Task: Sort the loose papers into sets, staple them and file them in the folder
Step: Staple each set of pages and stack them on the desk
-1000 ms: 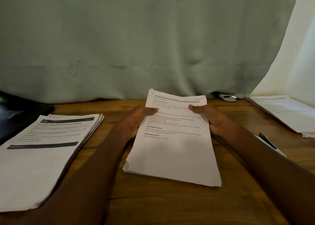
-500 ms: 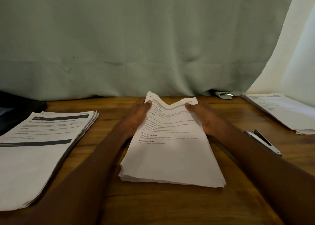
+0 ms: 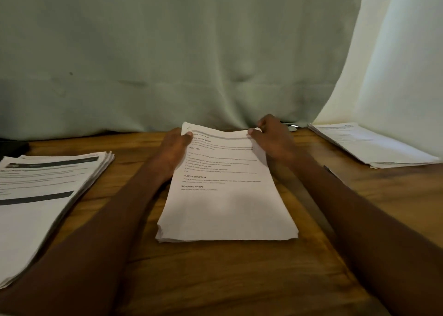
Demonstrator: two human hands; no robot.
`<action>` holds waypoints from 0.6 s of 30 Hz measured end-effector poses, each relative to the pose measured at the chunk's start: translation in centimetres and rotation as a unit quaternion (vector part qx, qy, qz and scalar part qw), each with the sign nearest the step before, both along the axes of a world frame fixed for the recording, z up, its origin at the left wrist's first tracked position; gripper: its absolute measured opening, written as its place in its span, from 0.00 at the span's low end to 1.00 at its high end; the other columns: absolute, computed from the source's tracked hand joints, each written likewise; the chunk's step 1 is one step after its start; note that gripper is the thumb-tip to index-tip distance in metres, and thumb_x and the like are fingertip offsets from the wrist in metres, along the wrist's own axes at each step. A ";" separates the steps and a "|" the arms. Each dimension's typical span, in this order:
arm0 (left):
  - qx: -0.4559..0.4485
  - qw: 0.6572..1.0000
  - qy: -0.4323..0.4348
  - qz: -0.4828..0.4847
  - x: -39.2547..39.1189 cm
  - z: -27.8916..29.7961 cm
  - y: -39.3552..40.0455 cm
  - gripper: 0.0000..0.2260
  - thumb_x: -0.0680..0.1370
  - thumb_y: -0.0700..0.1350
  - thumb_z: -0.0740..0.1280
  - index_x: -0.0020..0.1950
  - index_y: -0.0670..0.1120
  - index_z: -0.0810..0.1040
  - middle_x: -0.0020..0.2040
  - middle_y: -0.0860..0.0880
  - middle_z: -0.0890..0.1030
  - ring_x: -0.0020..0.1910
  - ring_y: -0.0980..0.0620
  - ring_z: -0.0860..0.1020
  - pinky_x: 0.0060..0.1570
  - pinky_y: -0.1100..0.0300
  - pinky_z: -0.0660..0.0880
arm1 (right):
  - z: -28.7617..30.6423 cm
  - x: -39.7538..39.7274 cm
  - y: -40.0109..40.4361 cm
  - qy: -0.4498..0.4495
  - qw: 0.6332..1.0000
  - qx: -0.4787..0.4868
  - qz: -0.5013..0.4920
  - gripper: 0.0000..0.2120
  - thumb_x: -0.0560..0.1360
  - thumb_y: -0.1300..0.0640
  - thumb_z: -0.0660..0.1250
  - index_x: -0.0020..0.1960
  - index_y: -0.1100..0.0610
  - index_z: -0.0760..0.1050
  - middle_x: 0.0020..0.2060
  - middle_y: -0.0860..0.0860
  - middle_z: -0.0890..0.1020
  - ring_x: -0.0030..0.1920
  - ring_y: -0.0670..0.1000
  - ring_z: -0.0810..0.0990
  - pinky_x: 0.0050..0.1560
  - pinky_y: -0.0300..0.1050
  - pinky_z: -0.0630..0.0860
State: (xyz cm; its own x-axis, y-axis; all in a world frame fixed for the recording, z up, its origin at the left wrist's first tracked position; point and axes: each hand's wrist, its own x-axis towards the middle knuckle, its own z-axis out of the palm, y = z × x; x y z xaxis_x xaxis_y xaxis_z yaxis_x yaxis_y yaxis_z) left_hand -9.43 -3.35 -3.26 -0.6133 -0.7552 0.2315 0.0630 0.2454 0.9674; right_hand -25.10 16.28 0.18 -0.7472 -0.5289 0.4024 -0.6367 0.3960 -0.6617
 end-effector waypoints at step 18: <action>-0.032 0.998 0.031 -0.042 0.8 0.0 2.7 0.05 0.85 0.41 0.63 0.55 0.43 0.79 0.49 0.45 0.86 0.47 0.46 0.85 0.45 0.54 0.79 | -1.0 -1.0 12.3 0.027 0.988 0.115 -0.095 0.11 0.81 0.48 0.67 0.42 0.48 0.70 0.42 0.50 0.80 0.40 0.47 0.77 0.35 0.44 0.70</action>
